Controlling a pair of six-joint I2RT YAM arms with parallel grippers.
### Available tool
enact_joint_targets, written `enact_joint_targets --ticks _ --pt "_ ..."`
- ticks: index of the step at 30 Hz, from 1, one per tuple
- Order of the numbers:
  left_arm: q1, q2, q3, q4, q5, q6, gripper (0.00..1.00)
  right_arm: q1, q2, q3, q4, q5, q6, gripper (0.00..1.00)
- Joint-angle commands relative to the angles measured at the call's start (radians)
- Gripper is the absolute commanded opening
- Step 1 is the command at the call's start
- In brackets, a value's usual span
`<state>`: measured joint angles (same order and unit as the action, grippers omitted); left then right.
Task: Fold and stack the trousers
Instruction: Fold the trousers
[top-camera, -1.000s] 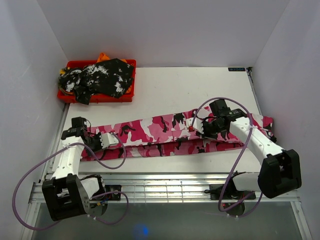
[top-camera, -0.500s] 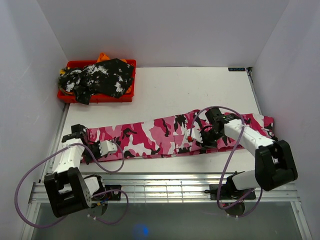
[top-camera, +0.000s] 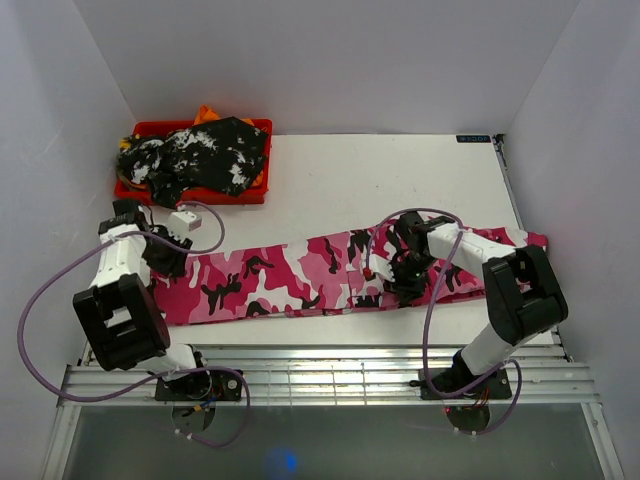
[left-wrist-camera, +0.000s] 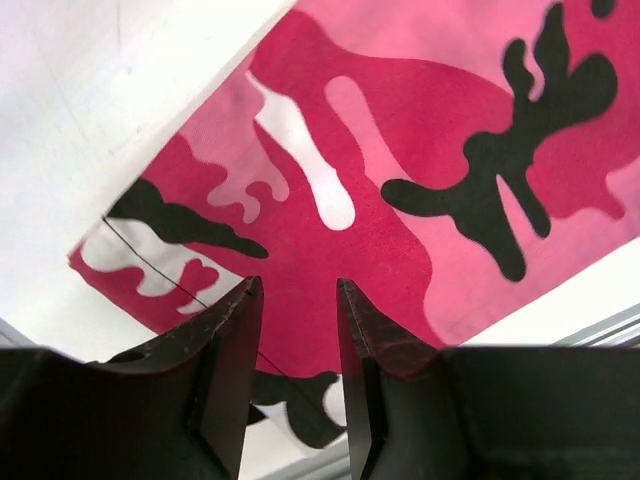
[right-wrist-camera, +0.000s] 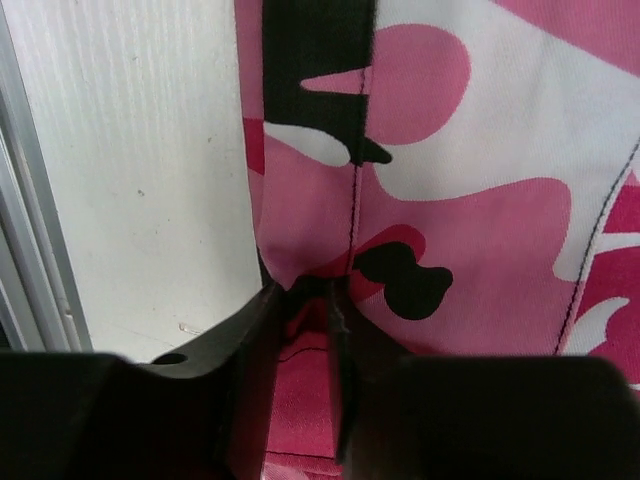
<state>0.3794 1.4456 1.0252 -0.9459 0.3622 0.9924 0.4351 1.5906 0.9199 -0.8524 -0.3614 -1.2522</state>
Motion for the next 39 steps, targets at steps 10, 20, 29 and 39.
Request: enact_joint_targets --ticks 10,20,29,39 --pt "0.046 -0.010 -0.034 -0.084 0.084 -0.366 0.43 0.097 0.123 0.174 -0.083 -0.053 0.115 0.54" --pt "-0.059 0.120 -0.169 0.160 -0.101 -0.488 0.34 0.082 0.077 0.382 -0.174 -0.054 0.218 0.91" --pt "0.149 0.397 -0.076 0.237 -0.278 -0.420 0.25 -0.221 0.075 0.493 -0.269 -0.033 0.310 0.91" --pt "0.225 0.490 0.229 0.219 -0.277 -0.259 0.25 -0.545 0.054 0.533 -0.382 -0.002 0.212 0.85"
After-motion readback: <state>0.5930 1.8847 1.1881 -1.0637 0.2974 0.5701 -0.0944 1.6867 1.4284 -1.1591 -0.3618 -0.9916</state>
